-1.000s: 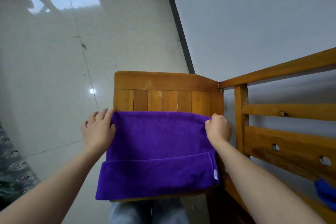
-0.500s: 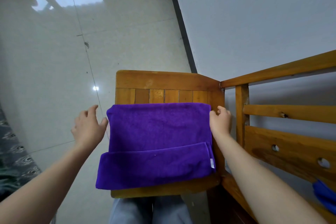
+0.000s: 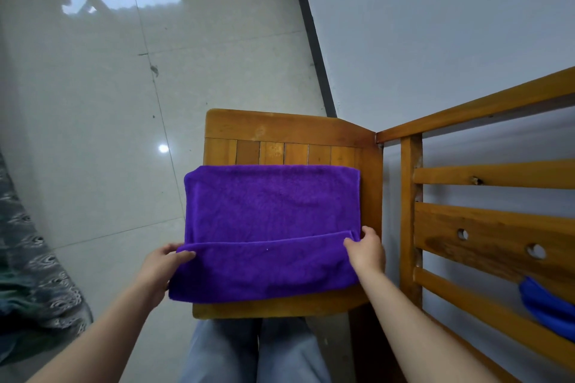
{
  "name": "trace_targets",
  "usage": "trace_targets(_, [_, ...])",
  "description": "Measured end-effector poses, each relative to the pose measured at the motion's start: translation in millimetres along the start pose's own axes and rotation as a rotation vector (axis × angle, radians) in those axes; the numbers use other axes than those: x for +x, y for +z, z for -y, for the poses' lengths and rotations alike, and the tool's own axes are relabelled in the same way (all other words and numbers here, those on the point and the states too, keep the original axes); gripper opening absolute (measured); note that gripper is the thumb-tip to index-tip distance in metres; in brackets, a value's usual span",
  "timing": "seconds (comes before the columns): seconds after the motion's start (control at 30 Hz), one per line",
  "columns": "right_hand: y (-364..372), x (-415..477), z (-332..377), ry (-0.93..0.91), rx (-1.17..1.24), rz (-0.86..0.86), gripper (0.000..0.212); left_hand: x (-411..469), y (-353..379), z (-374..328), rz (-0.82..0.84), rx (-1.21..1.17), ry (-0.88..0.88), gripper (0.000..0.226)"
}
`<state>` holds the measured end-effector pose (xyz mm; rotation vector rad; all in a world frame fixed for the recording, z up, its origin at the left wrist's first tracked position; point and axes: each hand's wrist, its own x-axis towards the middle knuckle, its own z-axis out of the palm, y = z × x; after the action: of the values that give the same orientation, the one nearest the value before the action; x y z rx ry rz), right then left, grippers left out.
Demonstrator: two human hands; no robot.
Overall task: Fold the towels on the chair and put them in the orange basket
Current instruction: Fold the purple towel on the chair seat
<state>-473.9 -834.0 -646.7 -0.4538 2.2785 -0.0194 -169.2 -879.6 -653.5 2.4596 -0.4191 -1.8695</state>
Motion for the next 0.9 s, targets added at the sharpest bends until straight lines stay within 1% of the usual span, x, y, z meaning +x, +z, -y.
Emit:
trace_targets(0.07, [-3.5, -0.6, 3.4, 0.054, 0.128, 0.015, 0.038, -2.3, -5.8, 0.6, 0.024, -0.010, 0.038, 0.015])
trace_targets(0.17, [-10.3, -7.4, 7.1, 0.064, 0.271, 0.024, 0.021, -5.6, -10.6, 4.3, -0.025, -0.001, 0.132, 0.020])
trace_targets(0.3, [-15.4, -16.9, 10.8, -0.036, 0.386, -0.029, 0.019, -7.3, -9.8, 13.8, -0.096, 0.000, 0.174, 0.021])
trace_targets(0.4, [-14.9, -25.2, 11.3, -0.125, 0.435, -0.118, 0.014, -3.8, -13.0, 19.1, -0.187, 0.022, 0.225, 0.021])
trace_targets(0.5, [-12.5, -31.0, 11.2, -0.169, 0.429, -0.211, 0.019, -7.9, -15.6, 19.9, -0.244, 0.014, 0.264, 0.023])
trace_targets(0.67, [-13.1, -27.0, 21.4, -0.143, 0.453, -0.302, 0.024, -26.2, -19.2, -12.1, -0.181, -0.251, 0.414, 0.022])
trace_targets(0.77, [-19.2, -15.7, 38.7, -0.163, 0.480, -0.323, 0.024, -32.6, -19.6, -40.8, -0.157, -0.302, 0.477, 0.025])
trace_targets(0.9, [-25.3, 5.5, 68.5, -0.135, 0.502, -0.311, 0.025, -28.7, -13.3, -72.3, -0.172, -0.322, 0.519, 0.027])
